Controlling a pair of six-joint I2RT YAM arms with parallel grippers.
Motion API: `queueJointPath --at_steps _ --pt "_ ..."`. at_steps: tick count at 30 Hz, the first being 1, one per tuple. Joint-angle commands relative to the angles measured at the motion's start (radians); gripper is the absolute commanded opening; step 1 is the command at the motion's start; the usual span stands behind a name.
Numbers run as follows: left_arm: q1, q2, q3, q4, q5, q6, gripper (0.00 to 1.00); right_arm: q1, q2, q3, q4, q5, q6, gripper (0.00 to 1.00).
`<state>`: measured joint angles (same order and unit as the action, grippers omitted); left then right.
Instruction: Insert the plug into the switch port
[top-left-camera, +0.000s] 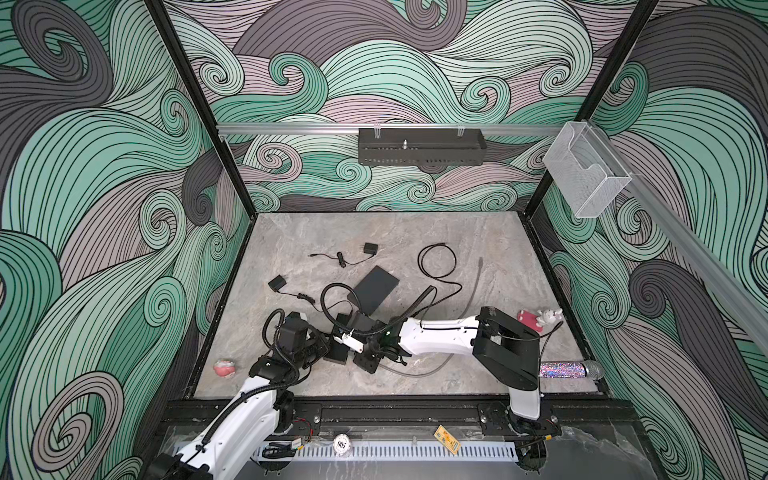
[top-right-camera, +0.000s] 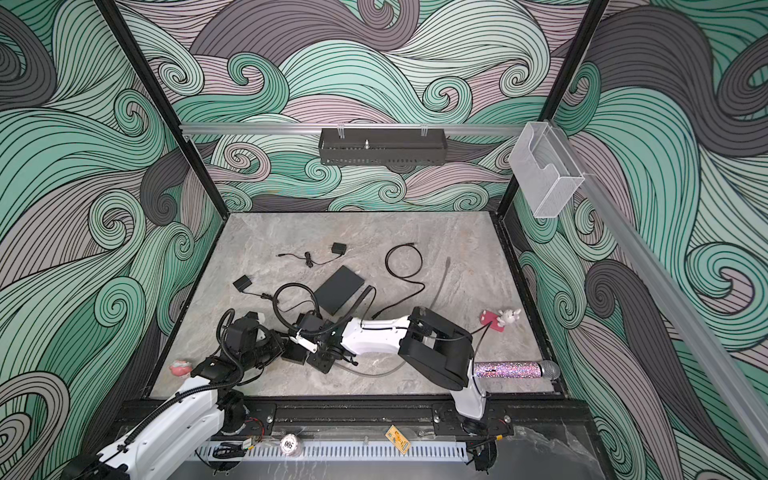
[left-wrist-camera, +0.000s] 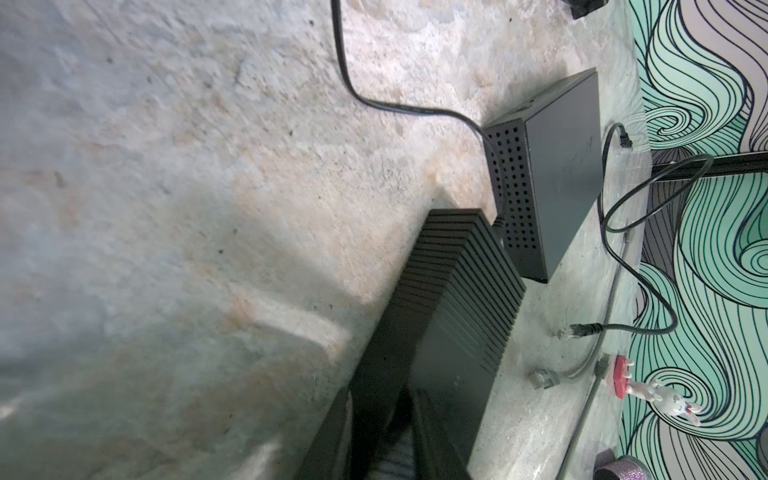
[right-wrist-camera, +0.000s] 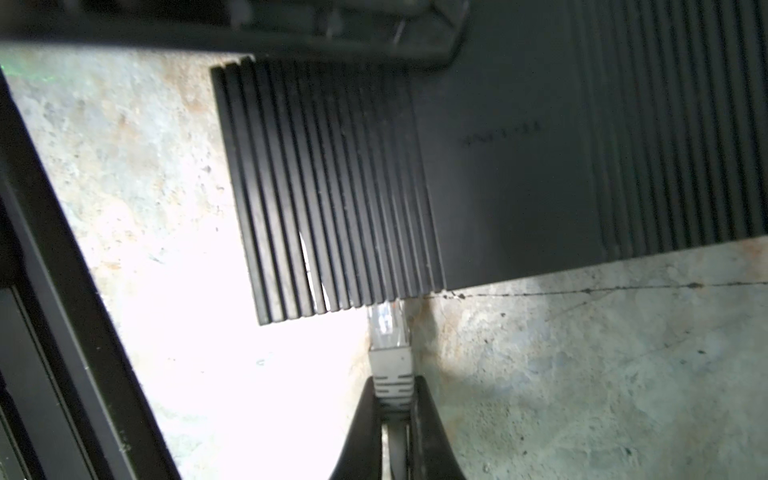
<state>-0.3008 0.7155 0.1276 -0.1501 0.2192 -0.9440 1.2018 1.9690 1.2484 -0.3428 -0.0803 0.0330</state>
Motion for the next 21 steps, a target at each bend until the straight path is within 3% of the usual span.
queueJointPath --at_steps 1,11,21 --pt "-0.012 0.053 -0.019 -0.03 0.161 -0.001 0.25 0.006 0.036 0.054 0.061 -0.023 -0.014 0.0" --pt "-0.014 0.199 0.014 0.017 0.218 0.051 0.25 -0.004 0.048 0.098 0.047 0.049 -0.083 0.0" --pt "-0.012 0.109 0.004 -0.039 0.213 0.062 0.26 -0.041 0.031 0.079 0.109 0.105 -0.107 0.0"
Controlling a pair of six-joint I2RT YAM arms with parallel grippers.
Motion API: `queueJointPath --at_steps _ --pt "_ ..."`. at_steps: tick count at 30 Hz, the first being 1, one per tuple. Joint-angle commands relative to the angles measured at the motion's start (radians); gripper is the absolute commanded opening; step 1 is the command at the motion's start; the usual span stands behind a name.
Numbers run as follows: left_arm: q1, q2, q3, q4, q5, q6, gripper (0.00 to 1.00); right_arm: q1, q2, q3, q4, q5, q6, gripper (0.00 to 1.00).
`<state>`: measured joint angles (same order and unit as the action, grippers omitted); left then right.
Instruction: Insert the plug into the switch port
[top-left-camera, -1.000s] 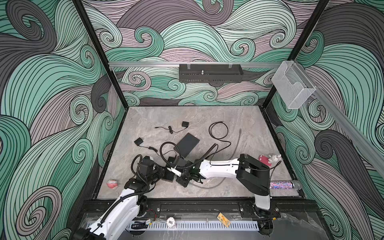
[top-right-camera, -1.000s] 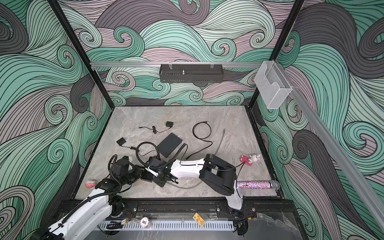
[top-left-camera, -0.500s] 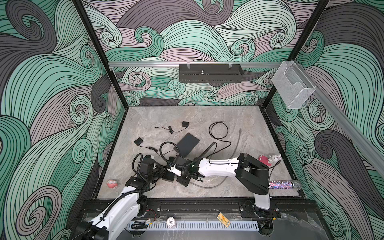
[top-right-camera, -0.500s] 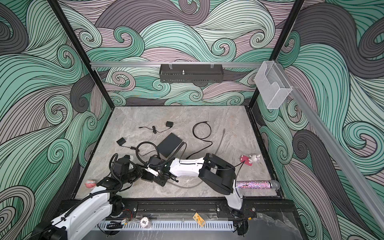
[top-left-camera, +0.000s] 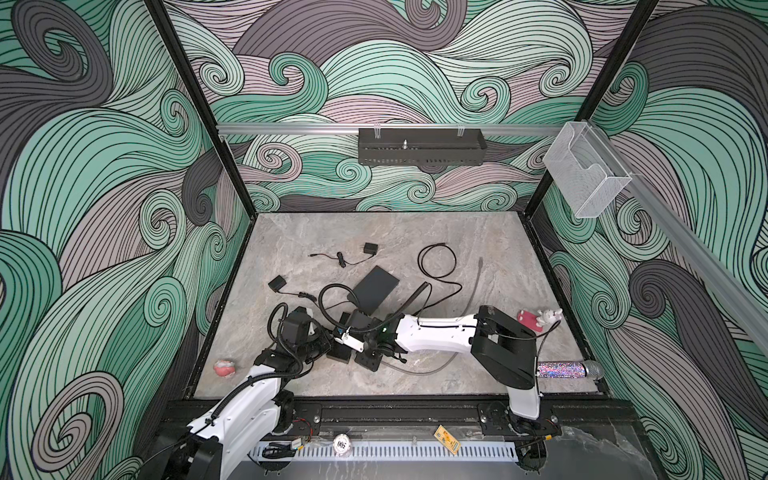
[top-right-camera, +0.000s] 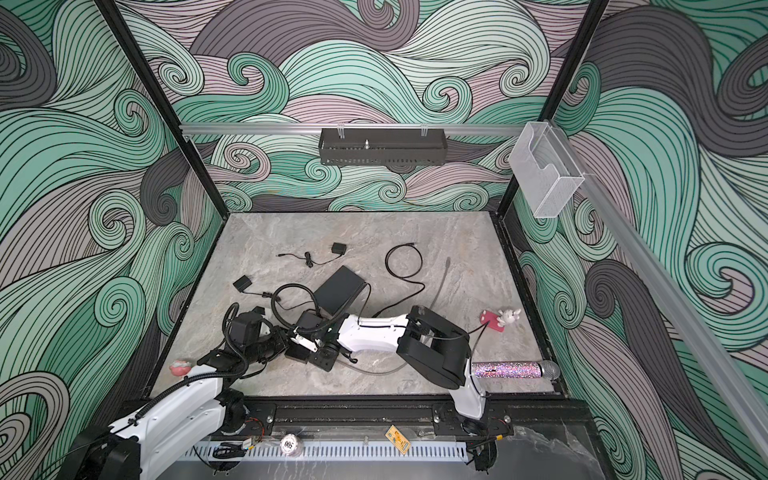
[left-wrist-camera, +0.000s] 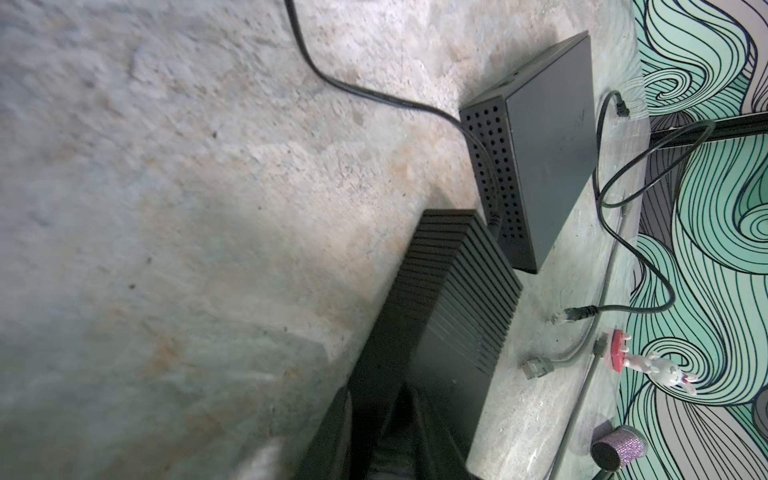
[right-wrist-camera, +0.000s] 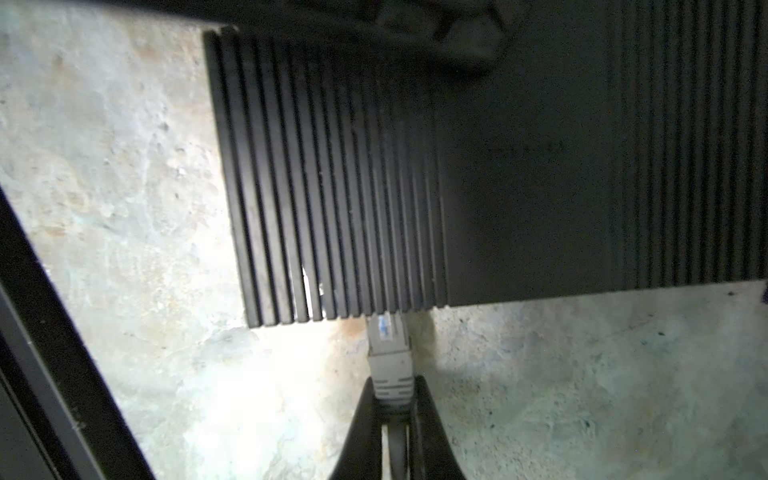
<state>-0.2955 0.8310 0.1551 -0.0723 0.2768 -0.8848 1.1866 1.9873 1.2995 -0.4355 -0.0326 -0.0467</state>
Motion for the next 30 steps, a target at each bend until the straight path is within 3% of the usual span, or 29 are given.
queueJointPath --at_steps 1,4,5,11,16,27,30 --pt "-0.018 -0.007 -0.025 -0.116 0.157 0.001 0.29 -0.026 0.016 0.028 0.206 0.056 -0.038 0.0" --pt "-0.019 0.003 -0.014 -0.118 0.165 0.009 0.49 -0.031 0.027 0.04 0.188 0.041 -0.04 0.0" --pt "-0.018 0.007 -0.013 -0.119 0.168 0.01 0.5 -0.03 0.025 0.036 0.191 0.039 -0.038 0.0" --pt "-0.019 0.055 -0.009 -0.084 0.18 0.02 0.4 -0.038 0.001 -0.015 0.235 -0.014 -0.022 0.0" --pt "-0.018 0.131 0.027 -0.06 0.209 0.107 0.41 -0.065 -0.021 -0.057 0.301 -0.264 -0.077 0.0" --pt "-0.019 0.275 0.064 0.018 0.262 0.198 0.43 -0.096 -0.033 -0.038 0.22 -0.245 -0.243 0.0" --pt "-0.019 0.296 0.072 0.021 0.265 0.202 0.54 -0.093 -0.043 -0.067 0.225 -0.224 -0.27 0.0"
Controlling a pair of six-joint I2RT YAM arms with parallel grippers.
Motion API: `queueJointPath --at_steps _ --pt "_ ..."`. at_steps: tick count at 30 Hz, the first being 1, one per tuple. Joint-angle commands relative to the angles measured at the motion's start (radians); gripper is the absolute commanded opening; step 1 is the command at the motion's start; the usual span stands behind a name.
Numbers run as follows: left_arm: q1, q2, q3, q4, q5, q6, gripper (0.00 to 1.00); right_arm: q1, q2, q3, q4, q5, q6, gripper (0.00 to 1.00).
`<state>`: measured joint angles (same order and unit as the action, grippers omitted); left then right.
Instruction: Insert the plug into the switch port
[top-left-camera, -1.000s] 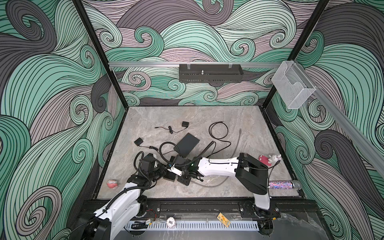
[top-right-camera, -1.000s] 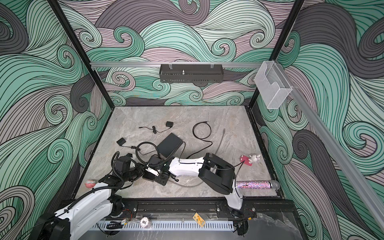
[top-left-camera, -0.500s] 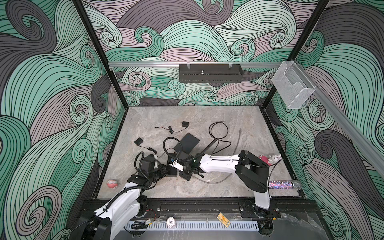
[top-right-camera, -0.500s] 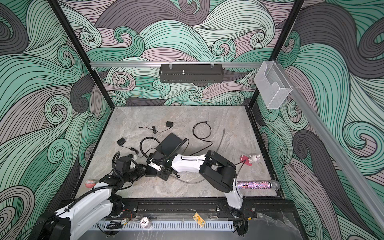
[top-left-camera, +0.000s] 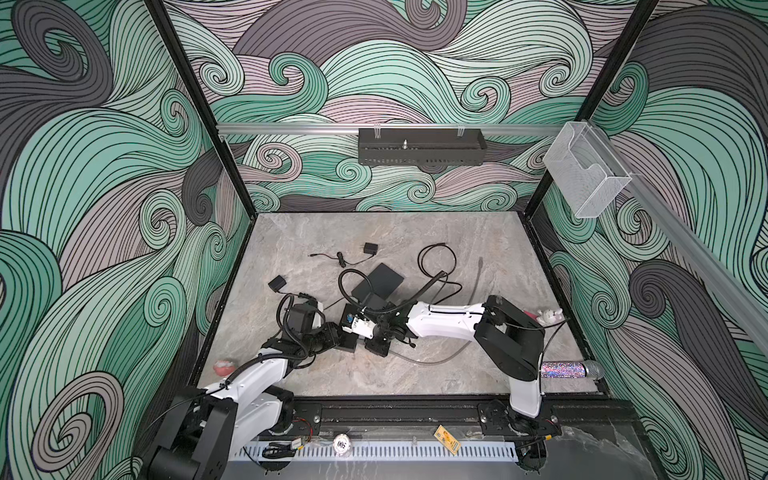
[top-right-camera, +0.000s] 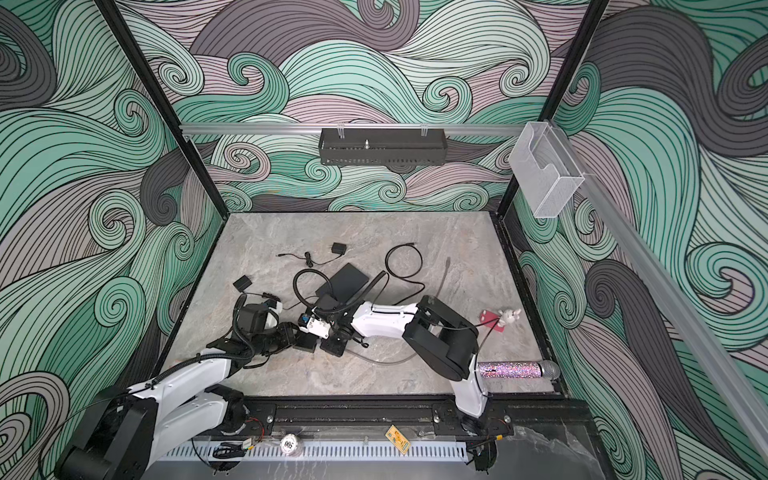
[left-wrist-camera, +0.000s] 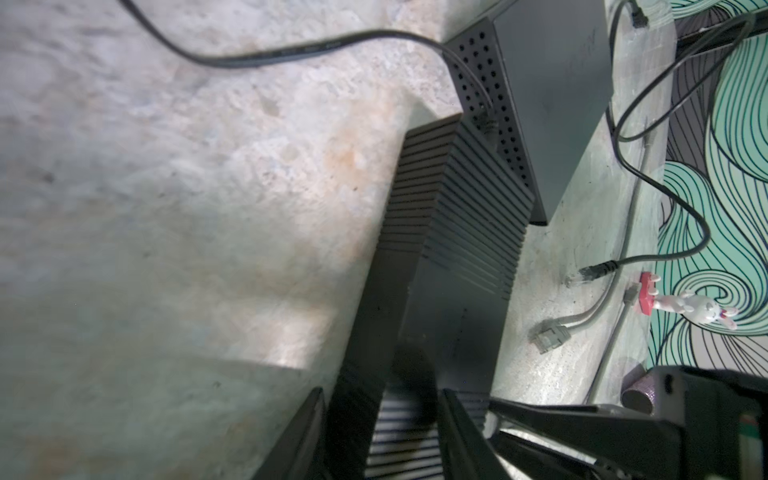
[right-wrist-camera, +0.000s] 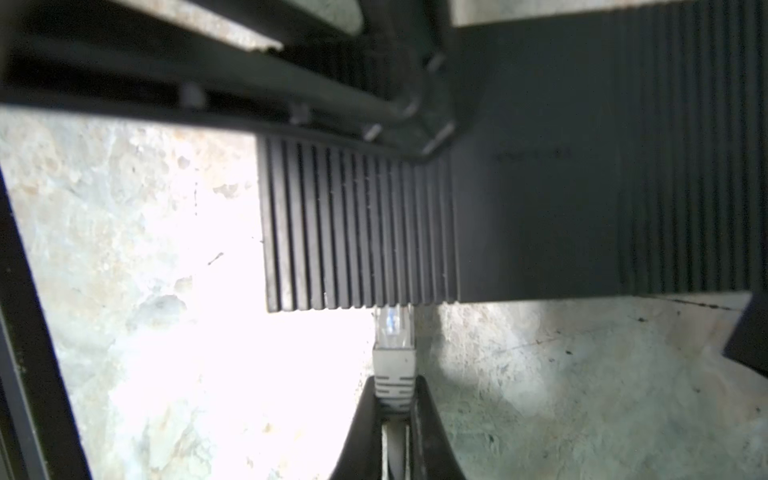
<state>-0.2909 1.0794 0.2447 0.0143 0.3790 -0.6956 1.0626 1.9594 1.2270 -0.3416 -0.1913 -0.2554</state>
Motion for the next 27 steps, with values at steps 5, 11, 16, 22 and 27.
queueJointPath --at_steps 5,11,16,22,27 --pt "-0.023 0.05 -0.016 -0.065 0.162 0.016 0.64 0.03 -0.06 -0.058 0.172 -0.071 -0.034 0.0" --pt "-0.023 0.044 -0.017 -0.065 0.161 0.021 0.64 0.031 -0.092 -0.101 0.189 -0.063 -0.016 0.0" --pt "-0.024 0.051 -0.016 -0.067 0.154 0.021 0.65 0.031 -0.134 -0.146 0.204 -0.067 0.006 0.0" --pt "-0.026 0.066 -0.005 -0.074 0.126 0.024 0.62 0.037 -0.17 -0.19 0.197 -0.053 0.026 0.0" --pt "-0.036 0.044 -0.006 -0.075 0.107 0.028 0.62 0.042 -0.167 -0.199 0.195 -0.051 0.045 0.0"
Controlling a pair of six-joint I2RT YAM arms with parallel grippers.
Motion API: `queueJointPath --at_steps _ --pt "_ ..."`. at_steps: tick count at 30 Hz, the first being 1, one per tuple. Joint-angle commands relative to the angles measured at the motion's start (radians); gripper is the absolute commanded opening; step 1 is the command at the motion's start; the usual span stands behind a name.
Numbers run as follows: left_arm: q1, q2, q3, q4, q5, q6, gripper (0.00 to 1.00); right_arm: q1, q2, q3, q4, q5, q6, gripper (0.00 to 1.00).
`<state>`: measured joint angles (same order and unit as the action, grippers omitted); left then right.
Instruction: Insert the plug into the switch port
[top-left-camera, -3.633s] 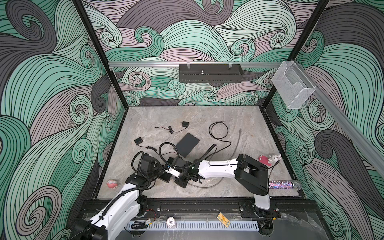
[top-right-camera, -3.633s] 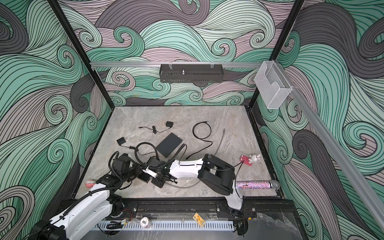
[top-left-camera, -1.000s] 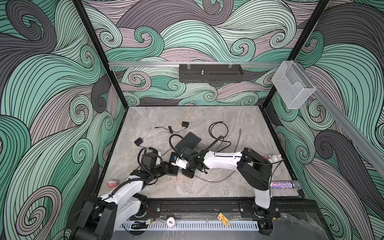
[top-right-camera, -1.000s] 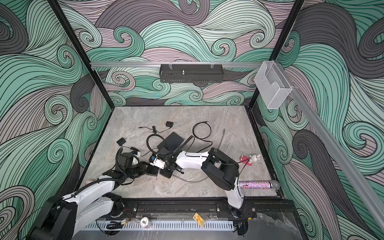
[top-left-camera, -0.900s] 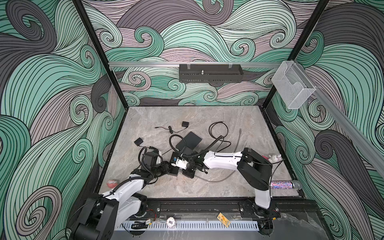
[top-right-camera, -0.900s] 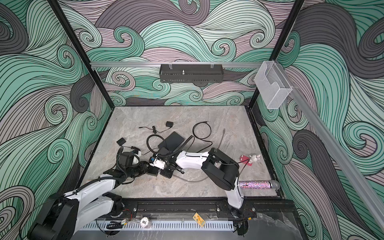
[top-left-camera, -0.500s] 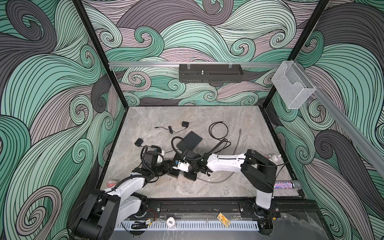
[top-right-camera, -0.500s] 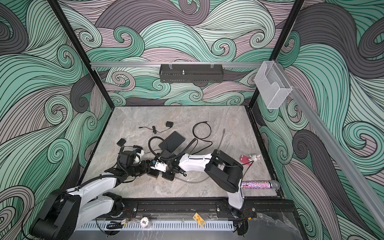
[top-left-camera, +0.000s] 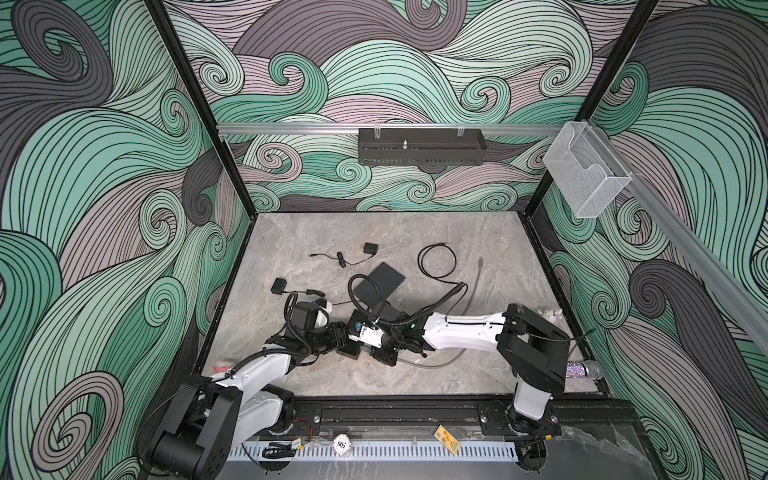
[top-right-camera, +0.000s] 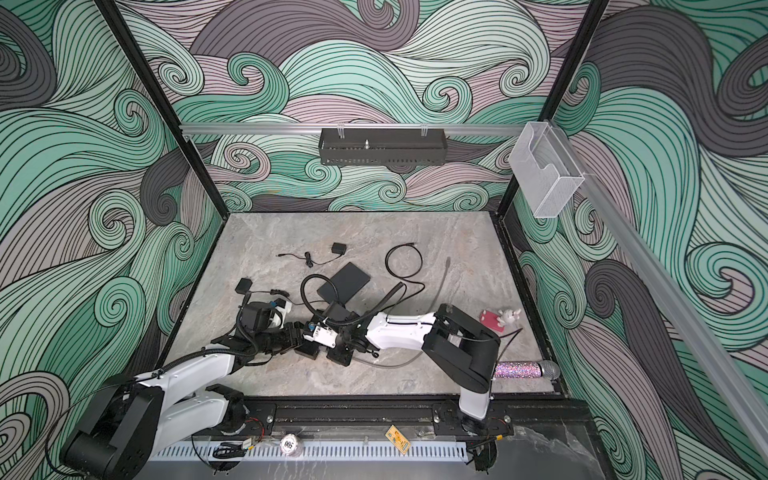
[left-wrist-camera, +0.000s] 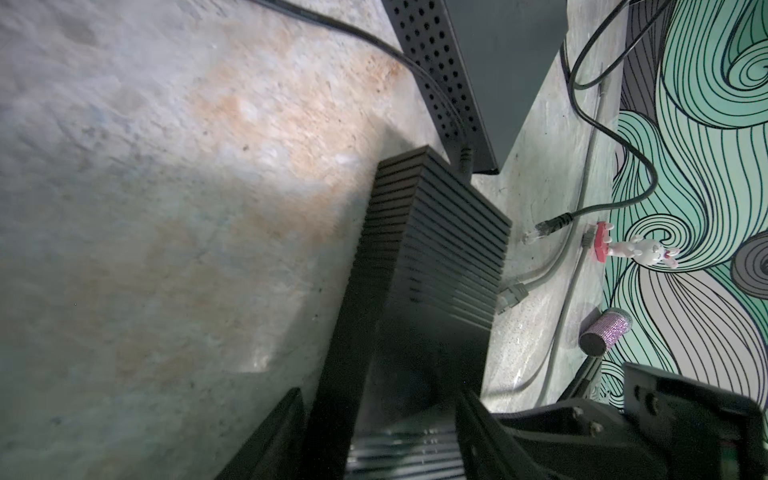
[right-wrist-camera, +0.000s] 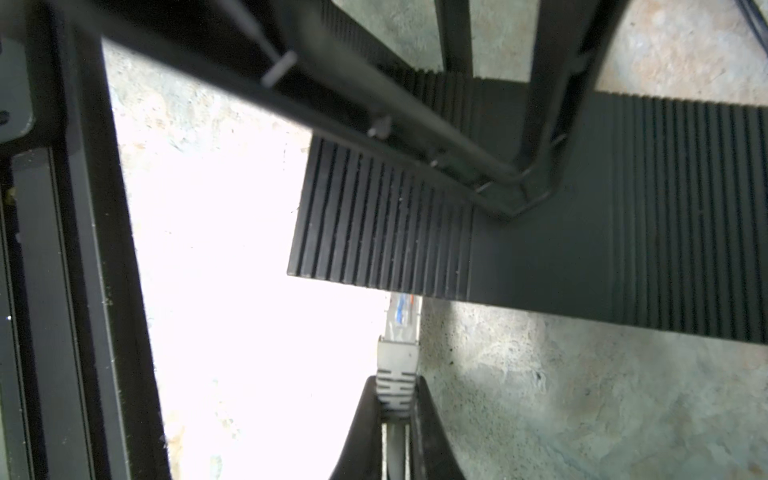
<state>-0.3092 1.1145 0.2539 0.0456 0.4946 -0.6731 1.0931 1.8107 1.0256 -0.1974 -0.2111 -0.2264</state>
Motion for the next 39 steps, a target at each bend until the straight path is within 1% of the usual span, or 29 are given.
queueJointPath --at_steps 1,3,8,10,13,17,18,21,24,26,28,33,36,39 --pt "-0.018 0.006 -0.012 -0.113 -0.018 0.006 0.62 0.014 -0.017 0.001 0.051 -0.033 0.019 0.0" --pt "-0.024 0.005 -0.006 -0.131 -0.046 0.004 0.61 0.018 -0.012 -0.001 0.048 -0.031 0.027 0.0" --pt "-0.032 -0.003 0.02 -0.189 -0.106 -0.005 0.61 0.023 0.024 0.009 0.01 0.053 0.065 0.0" --pt "-0.034 -0.021 0.038 -0.233 -0.135 -0.001 0.61 0.024 0.041 0.019 -0.007 0.07 0.074 0.0" --pt "-0.035 -0.068 0.081 -0.34 -0.22 0.006 0.64 0.022 0.051 0.015 -0.004 0.074 0.095 0.0" --pt "-0.036 -0.108 0.073 -0.364 -0.272 -0.011 0.71 0.023 0.056 0.013 0.0 0.089 0.103 0.0" --pt "-0.036 -0.11 0.073 -0.363 -0.273 -0.007 0.71 0.023 0.056 0.014 0.001 0.091 0.102 0.0" --pt "-0.036 -0.091 0.058 -0.299 -0.211 0.007 0.71 0.025 0.052 0.012 0.006 0.079 0.101 0.0" --pt "-0.036 -0.046 0.044 -0.193 -0.135 0.01 0.71 0.025 0.045 0.002 0.027 0.032 0.093 0.0" --pt "-0.036 -0.006 0.04 -0.12 -0.086 0.017 0.7 0.025 0.037 -0.013 0.044 0.013 0.088 0.0" --pt "-0.037 0.032 0.043 -0.076 -0.062 0.019 0.66 0.025 0.029 -0.026 0.053 0.008 0.079 0.0" --pt "-0.04 0.077 0.047 -0.049 -0.031 0.04 0.55 0.024 0.021 -0.035 0.058 0.022 0.063 0.0" --pt "-0.054 0.082 0.041 -0.071 -0.021 0.048 0.53 0.023 0.035 -0.008 0.044 0.048 0.056 0.0" --pt "-0.078 0.065 -0.002 -0.073 -0.016 0.024 0.52 0.018 0.052 0.027 0.031 0.094 0.067 0.0"
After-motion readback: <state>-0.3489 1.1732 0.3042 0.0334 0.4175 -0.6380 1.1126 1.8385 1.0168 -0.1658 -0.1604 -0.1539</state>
